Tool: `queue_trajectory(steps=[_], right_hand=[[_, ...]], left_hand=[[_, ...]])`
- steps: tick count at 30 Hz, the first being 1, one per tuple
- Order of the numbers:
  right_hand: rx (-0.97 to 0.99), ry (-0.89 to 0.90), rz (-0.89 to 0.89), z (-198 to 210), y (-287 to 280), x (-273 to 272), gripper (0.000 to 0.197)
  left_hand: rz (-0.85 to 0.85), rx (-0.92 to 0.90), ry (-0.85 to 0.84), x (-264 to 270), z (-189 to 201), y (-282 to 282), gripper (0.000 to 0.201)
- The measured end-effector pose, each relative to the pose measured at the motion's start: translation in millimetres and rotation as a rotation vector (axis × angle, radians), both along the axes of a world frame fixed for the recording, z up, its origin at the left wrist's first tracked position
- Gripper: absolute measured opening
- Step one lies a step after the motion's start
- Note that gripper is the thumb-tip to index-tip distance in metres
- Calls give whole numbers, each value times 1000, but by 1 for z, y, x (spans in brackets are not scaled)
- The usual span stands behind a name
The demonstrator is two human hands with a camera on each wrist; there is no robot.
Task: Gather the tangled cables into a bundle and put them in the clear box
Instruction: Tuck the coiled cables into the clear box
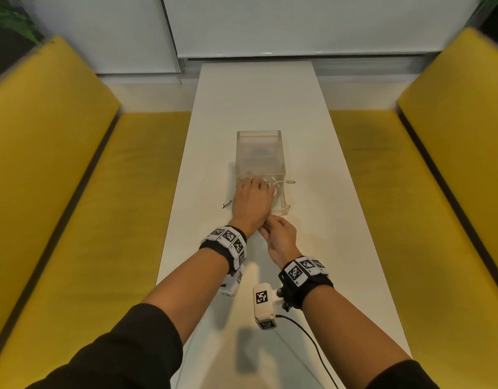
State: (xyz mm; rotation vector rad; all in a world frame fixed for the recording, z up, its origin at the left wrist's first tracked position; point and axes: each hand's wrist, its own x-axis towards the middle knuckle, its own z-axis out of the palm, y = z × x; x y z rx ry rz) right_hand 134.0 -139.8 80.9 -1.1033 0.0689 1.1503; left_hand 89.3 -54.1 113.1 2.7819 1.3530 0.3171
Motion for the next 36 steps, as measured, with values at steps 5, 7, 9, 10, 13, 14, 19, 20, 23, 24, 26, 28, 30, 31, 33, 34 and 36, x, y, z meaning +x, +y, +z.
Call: queue_trajectory(steps=[5,7,9,10,13,14,19,20,23,24,26,28,30,31,33,34,36], right_hand=[[-9,-25,7,2,2,0,8],[-14,-44,9,3,1,3,8],[-19,-52,3,4,1,7,10],[-23,-62,0,4,1,8,12],[-41,-81,2,4,-1,10,13],[-46,-78,5,3,-1,9,12],[-49,-57,5,2,0,7,10],[-43,-54,6,3,0,7,9],[-31,-35,5,6,-1,7,9],[-29,-28,3,6,-2,7,10],[-30,-19,-2,6,-4,6,12],[-17,-20,3,8,-5,6,6],[3,-22,-3,10,-6,6,6],[11,-18,-4,11,-6,6,6],[23,-15,1,13,-6,6,3],[23,-20,4,14,-5,6,2],[12,-32,6,14,-5,6,7]], left_hand=[[-37,41,-166,-2,3,-5,15],[-136,69,-206,-3,1,-6,12],[-221,57,-176,-7,-1,-6,22],[-253,43,-130,-9,-3,-6,30],[-307,31,63,-14,-1,-5,29],[-322,19,136,-13,1,-6,27],[-268,57,350,-3,14,-4,24],[-240,67,351,1,13,-3,26],[-153,53,305,11,9,1,30],[-139,44,280,13,9,1,30],[-146,27,209,13,11,-1,26],[-160,9,101,8,8,-1,38],[-158,-35,-7,4,7,0,49],[-169,-30,-36,3,7,2,51],[-251,9,-25,1,7,6,48],[-300,27,6,0,7,8,44],[-384,59,86,-4,0,11,42]])
